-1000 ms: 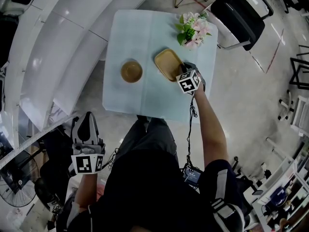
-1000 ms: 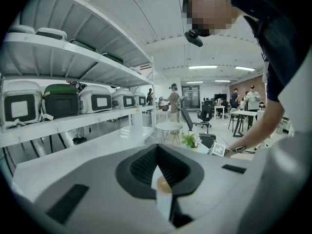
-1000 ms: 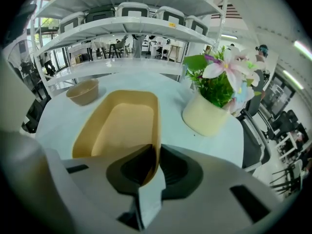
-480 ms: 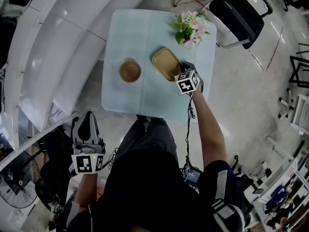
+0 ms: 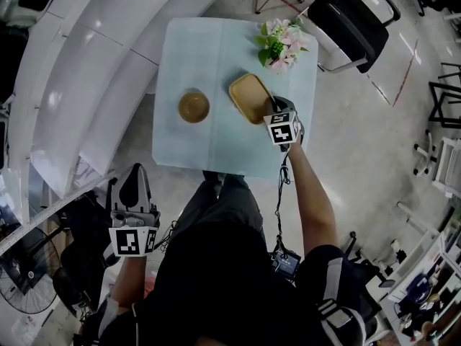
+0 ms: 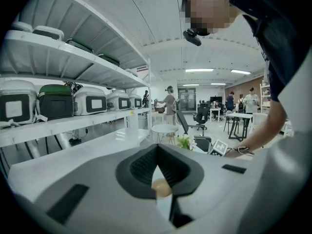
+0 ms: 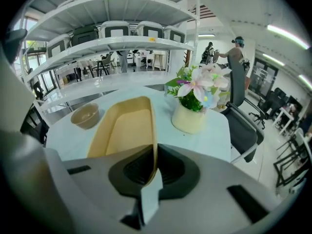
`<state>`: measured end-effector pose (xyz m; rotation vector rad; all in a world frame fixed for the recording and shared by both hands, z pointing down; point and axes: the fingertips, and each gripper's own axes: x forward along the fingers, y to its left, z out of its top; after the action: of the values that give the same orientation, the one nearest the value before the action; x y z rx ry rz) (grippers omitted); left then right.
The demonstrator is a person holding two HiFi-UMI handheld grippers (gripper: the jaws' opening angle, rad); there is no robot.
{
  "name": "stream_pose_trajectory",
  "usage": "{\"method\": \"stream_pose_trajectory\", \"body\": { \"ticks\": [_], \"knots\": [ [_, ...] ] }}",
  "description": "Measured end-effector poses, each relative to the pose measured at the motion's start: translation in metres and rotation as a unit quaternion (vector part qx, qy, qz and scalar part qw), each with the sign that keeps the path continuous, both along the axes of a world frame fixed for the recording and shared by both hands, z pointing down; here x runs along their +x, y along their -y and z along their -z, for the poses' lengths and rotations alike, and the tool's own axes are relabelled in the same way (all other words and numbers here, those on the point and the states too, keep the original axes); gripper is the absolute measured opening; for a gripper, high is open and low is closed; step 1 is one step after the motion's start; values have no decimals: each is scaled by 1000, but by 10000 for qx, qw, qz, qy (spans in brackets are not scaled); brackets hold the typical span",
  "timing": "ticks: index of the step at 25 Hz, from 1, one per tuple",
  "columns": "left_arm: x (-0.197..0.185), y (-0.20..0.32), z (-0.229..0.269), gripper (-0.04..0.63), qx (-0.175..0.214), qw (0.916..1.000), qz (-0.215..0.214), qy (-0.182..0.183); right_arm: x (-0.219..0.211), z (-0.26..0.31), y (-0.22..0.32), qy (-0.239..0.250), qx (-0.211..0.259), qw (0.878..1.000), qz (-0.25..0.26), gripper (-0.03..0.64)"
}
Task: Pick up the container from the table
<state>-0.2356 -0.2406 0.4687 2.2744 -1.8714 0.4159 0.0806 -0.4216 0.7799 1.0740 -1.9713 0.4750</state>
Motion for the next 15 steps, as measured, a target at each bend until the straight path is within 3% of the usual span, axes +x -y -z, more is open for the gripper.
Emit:
{"method": "stream_pose_trajectory", "body": {
  "ticks": [8,15],
  "knots": [
    [8,-1,16,3,204,9996,-212,-56,4,59,-20,562,139,9972,-478,9],
    [23,1,33,3,472,9976,-493,-141,10,145,-41,966,707,9900,-743,9]
  ]
}}
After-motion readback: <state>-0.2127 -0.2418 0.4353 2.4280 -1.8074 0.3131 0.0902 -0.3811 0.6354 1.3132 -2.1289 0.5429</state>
